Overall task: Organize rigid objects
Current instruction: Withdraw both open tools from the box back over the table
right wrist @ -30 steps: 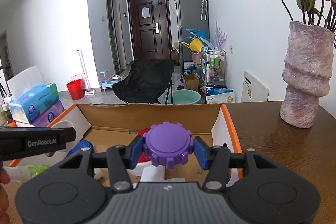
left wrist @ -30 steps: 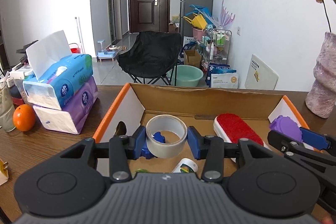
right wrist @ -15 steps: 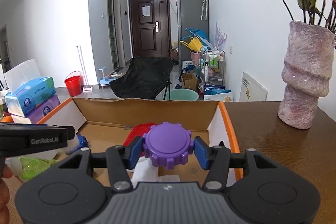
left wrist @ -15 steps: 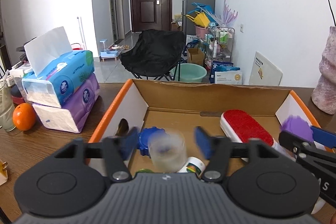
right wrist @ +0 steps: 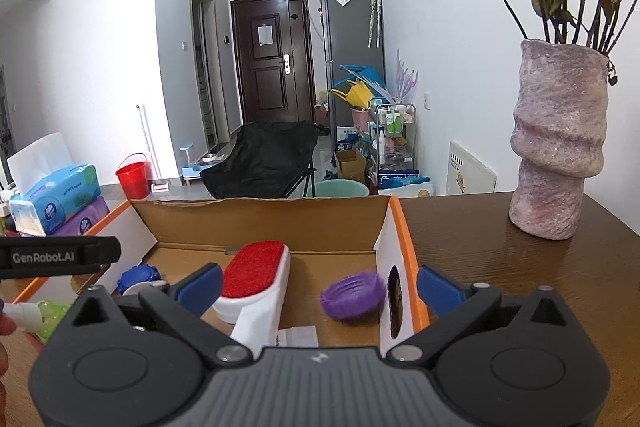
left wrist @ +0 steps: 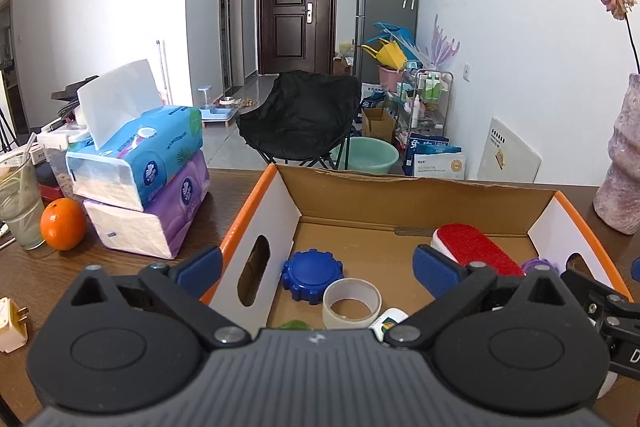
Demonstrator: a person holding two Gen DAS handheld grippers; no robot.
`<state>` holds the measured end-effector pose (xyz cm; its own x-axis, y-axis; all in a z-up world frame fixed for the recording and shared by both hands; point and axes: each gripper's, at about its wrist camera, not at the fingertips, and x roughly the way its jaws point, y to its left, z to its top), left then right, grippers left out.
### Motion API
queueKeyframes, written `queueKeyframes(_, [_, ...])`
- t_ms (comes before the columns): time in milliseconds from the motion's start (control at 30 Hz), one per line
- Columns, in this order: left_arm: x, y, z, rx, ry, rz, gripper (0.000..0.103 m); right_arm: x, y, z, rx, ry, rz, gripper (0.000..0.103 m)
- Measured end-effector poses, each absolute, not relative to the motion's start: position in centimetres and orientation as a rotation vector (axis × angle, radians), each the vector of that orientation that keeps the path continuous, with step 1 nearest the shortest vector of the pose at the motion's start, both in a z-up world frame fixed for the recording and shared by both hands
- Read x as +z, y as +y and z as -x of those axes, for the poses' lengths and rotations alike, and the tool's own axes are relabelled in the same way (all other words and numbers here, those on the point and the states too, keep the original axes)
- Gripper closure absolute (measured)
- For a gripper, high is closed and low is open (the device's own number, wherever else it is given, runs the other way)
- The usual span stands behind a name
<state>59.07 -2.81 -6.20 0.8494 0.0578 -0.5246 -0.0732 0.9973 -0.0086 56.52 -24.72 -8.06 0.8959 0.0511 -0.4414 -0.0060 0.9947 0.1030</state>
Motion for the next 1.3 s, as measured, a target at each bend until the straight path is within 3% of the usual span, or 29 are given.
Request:
queueKeyframes(800, [-2.1,2.2,-49.3,0.098,0.458,0.096,0.000,-4.4,-21.9,-47.9,0.094,0.359,-0.101,0.000])
queueKeyframes(1300, [-2.4,6.2,-40.7,0.124,0.469,0.070,0.000,-4.2,-20.3,-39.6,0.138,0.359,-0.113,0.000])
